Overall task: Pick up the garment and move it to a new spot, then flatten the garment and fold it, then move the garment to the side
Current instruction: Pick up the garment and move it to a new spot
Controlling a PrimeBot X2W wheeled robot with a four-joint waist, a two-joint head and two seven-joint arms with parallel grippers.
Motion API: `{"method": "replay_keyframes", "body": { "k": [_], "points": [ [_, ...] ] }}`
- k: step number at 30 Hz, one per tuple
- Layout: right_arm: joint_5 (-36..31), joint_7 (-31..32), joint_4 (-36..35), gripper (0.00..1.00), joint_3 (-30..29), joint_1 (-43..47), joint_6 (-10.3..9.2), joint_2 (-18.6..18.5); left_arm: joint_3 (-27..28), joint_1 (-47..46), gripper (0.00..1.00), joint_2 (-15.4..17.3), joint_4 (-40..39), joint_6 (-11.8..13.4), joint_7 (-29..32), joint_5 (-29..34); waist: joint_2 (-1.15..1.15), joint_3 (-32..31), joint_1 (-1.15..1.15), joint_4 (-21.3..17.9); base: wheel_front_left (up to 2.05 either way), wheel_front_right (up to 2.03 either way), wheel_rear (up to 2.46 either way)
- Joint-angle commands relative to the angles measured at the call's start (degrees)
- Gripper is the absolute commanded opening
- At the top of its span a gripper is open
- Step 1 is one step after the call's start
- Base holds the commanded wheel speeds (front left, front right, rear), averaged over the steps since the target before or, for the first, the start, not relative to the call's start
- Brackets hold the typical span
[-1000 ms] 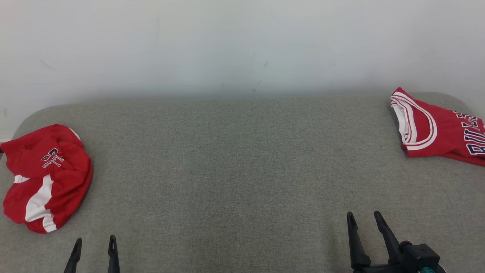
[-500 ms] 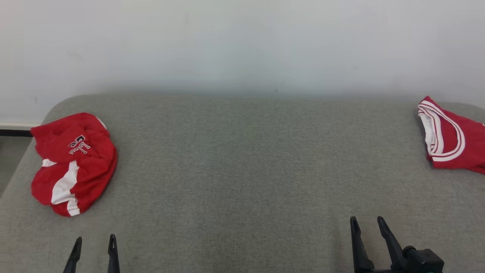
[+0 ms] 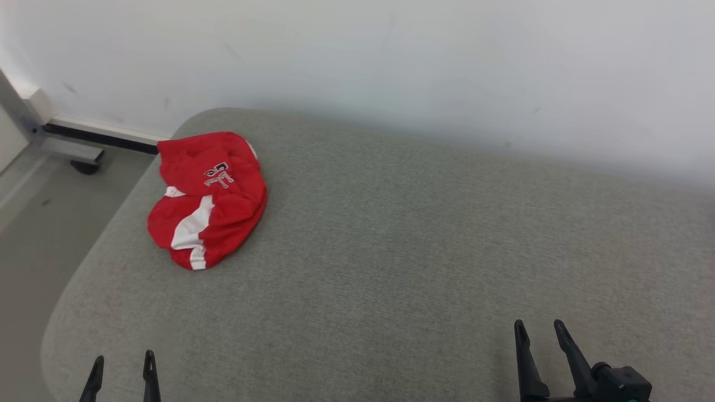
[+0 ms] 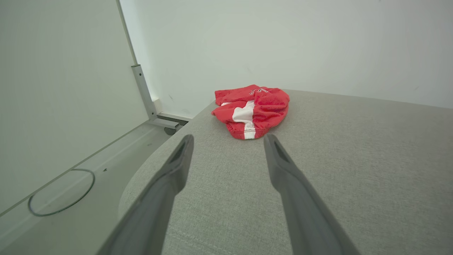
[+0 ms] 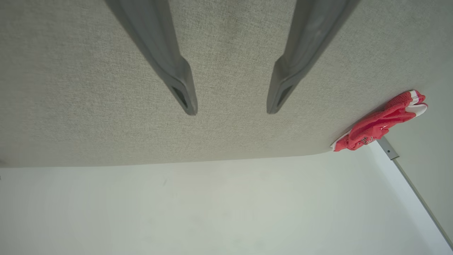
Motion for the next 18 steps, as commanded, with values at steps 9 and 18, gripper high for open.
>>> {"method": "replay_keyframes", "body": {
  "k": [9,18],
  "points": [
    [-1.07,-0.25,0.71,1.0,0.47,-0.11,-0.15,0.2,0.55,0.9,1.0,-0.07,0.61,0.29,-0.15,-0.67,0.0,-0.32,0.0,11.33,0.0,0.0,0.0],
    [-1.84,-0.25,1.77,1.0,2.02,-1.72,-0.15,0.18,1.99,1.65,1.0,-0.45,-0.49,0.77,-0.16,-1.26,0.0,-0.08,0.0,12.59,0.0,0.0,0.0]
  ]
}}
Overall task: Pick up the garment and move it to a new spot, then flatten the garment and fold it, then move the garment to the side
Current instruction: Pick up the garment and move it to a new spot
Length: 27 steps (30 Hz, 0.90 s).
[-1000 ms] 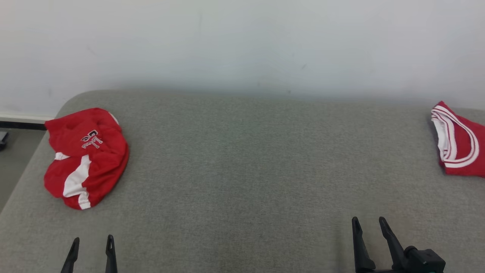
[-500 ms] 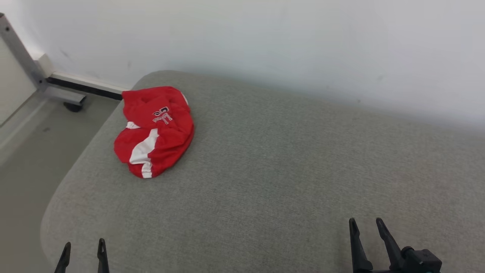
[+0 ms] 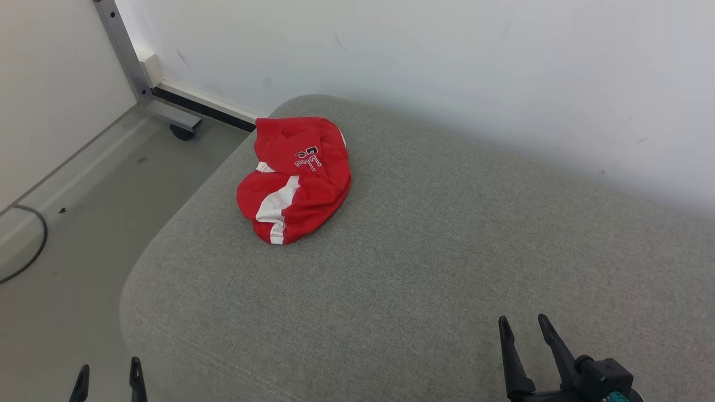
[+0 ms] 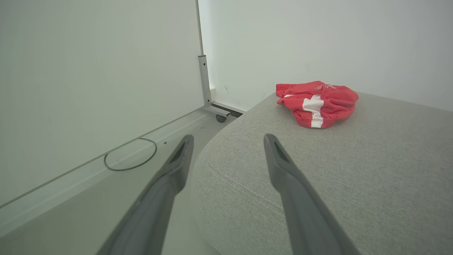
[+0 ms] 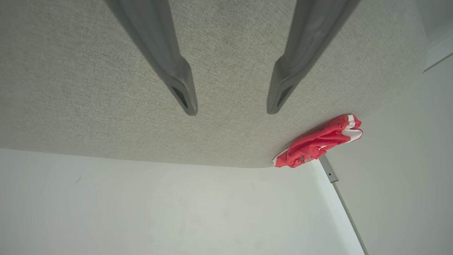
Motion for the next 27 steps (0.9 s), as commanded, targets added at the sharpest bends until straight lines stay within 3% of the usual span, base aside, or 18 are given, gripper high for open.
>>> {"method": "replay_keyframes", "body": {
  "k": [1,15,22,27],
  "points": [
    [-0.47,-0.25,0.23,1.0,0.19,-0.31,-0.15,0.16,0.23,0.64,1.0,-0.13,-0.33,0.24,-0.16,-0.32,0.0,0.2,0.0,0.18,0.0,0.0,0.0],
    [-1.3,-0.25,-0.49,1.0,-1.02,0.14,-0.15,0.16,0.64,-3.54,1.0,0.59,0.76,-0.18,-0.15,-0.73,0.0,1.27,0.0,-0.53,0.0,0.0,0.0],
    [-3.02,-0.13,-1.98,1.0,-1.35,-1.94,-0.15,-0.69,0.6,-13.6,1.0,3.02,2.94,-0.55,-0.15,-3.08,0.0,5.16,0.0,-4.83,0.0,0.0,0.0],
    [-4.14,0.62,-3.46,1.0,-1.45,-3.47,-0.15,-1.52,0.68,-22.05,1.0,6.61,6.61,-0.87,-0.16,-5.28,0.0,8.83,0.0,-9.4,0.0,0.0,0.0]
  ]
}}
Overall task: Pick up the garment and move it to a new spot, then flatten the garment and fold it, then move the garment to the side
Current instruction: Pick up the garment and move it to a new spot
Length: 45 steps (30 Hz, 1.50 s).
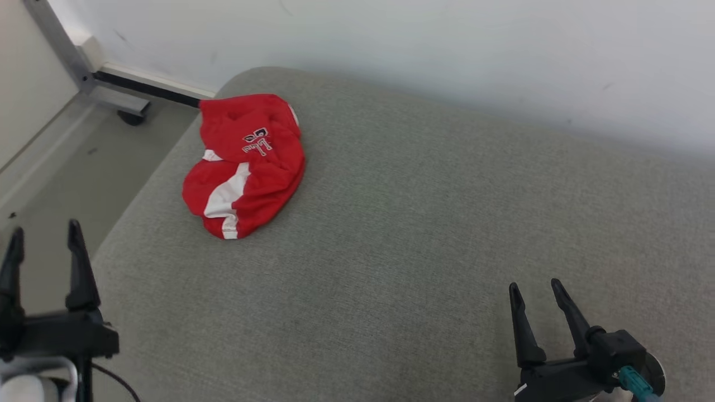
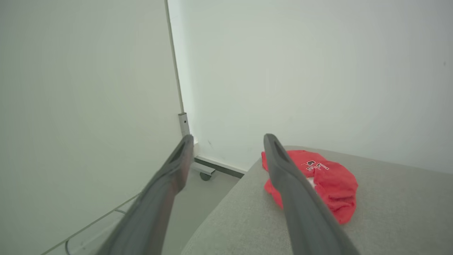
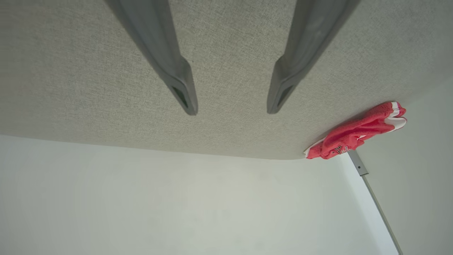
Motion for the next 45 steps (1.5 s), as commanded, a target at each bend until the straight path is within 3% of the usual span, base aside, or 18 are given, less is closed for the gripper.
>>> {"method": "replay_keyframes", "body": {
  "k": [1,10,22,34,39,45],
  "points": [
    [-1.03,0.25,-0.71,1.0,0.02,-0.6,-0.15,-0.59,-0.14,-2.72,1.0,1.08,0.57,-0.32,-0.17,-0.91,-0.01,4.52,0.0,-4.99,0.0,0.0,0.0],
    [-2.4,2.13,-7.55,1.0,-1.18,-3.0,-0.15,-1.52,-1.84,-14.6,1.0,8.94,6.18,-0.34,0.54,-5.37,-0.01,12.01,0.0,-13.31,0.0,0.0,0.0],
    [-3.77,4.86,-15.95,1.0,-1.58,-3.62,-0.15,-1.26,-6.11,-26.52,1.0,15.23,17.25,-0.28,3.31,-12.55,-0.01,17.47,0.0,-18.75,0.0,0.0,0.0],
    [-4.46,8.09,-21.8,1.0,-2.12,-3.96,-0.15,-1.98,-14.21,-35.2,1.0,17.7,33.13,-0.29,14.55,-16.6,-0.01,19.89,0.0,-20.15,0.0,0.0,0.0],
    [-4.44,8.9,-22.9,1.0,-2.19,-3.84,-0.15,-2.24,-18.2,-37.34,1.0,17.68,40.19,-0.29,23.16,-20.23,-0.01,20.25,0.0,-20.72,0.0,0.0,0.0],
    [-4.63,9.53,-22.92,1.0,-1.77,-3.91,-0.15,-2.31,-20.04,-37.2,1.0,16.71,44.09,-0.29,26.75,-24.81,-0.01,19.81,0.0,-21.09,0.0,0.0,0.0]
  ]
}}
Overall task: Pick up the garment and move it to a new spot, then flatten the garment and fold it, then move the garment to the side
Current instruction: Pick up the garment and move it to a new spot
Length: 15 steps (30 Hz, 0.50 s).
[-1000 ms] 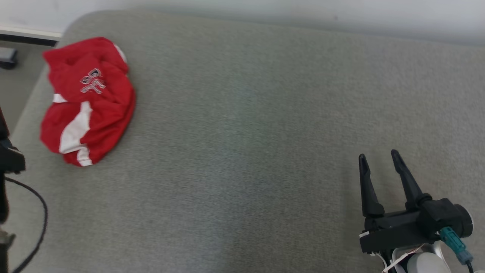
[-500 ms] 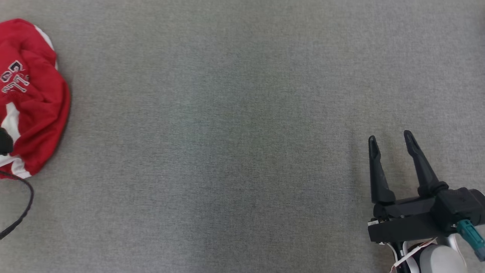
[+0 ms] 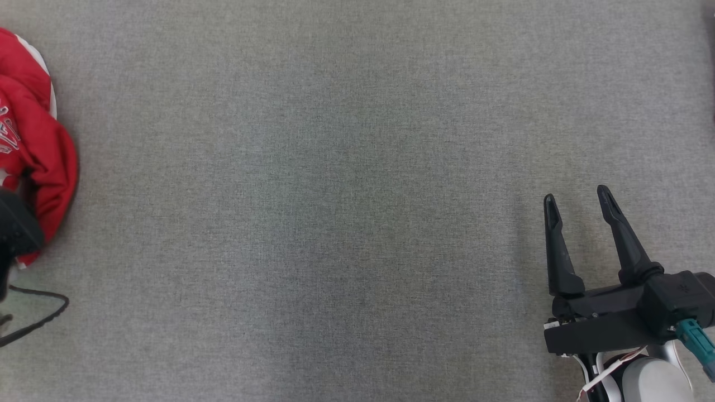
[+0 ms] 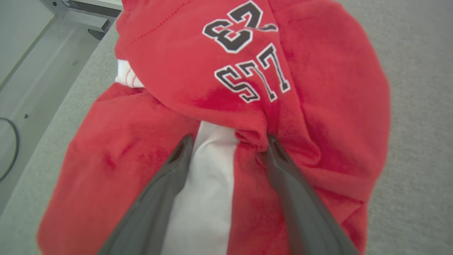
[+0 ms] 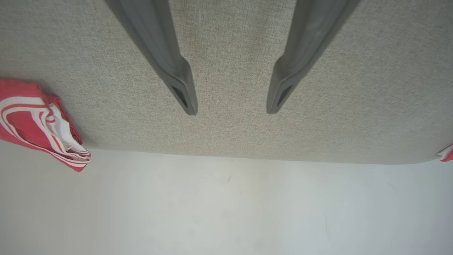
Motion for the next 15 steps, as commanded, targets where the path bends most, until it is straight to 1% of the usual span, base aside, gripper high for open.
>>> {"method": "replay_keyframes", "body": {
  "k": [1,2,3,6,9,12,13,15],
  "points": [
    [-0.13,0.18,-0.07,1.0,0.32,-0.36,-0.15,-0.07,0.0,0.44,0.69,-0.46,1.56,0.11,0.14,-1.24,-0.01,-0.24,0.0,-0.16,0.0,0.0,0.0],
    [-0.08,0.27,-0.07,1.0,0.39,-0.4,-0.15,-0.1,-0.16,0.57,0.31,-0.45,2.44,0.11,-0.04,-1.29,-0.01,-0.31,0.0,-0.23,0.0,0.0,0.0],
    [0.01,0.3,-0.05,1.0,0.5,-0.46,-0.15,-0.13,-0.63,0.73,0.0,-0.5,3.17,0.12,-0.1,-1.07,-0.01,-0.38,0.0,-0.33,0.0,0.0,0.0],
    [0.19,0.48,0.14,1.0,0.56,-0.35,-0.15,-0.2,-0.63,0.34,0.0,-0.65,4.98,0.12,-2.31,-1.42,-0.01,-0.8,0.0,-0.5,0.0,0.0,0.0],
    [0.59,0.35,0.58,1.0,0.41,-0.28,-0.15,-0.21,-0.23,-0.9,0.0,-0.29,5.77,0.12,-6.62,-1.39,-0.01,-1.65,0.0,-0.6,0.0,0.0,0.0],
    [1.11,-0.17,1.48,1.0,0.37,-0.04,-0.15,-0.06,-0.95,-2.29,0.0,0.58,5.94,0.28,-11.15,0.13,-0.01,-3.17,0.0,-0.61,0.0,0.0,0.0],
    [1.11,-0.17,1.48,1.0,0.37,-0.04,-0.15,-0.06,-0.95,-2.29,0.0,0.58,5.94,0.28,-11.15,0.13,-0.01,-3.17,0.0,-0.61,0.0,0.0,0.0],
    [1.33,-0.55,2.19,1.0,0.2,0.35,-0.15,0.26,-1.4,-3.37,0.0,0.78,5.34,0.38,-14.48,1.11,-0.01,-4.36,0.0,-0.45,0.0,0.0,0.0]
  ]
}}
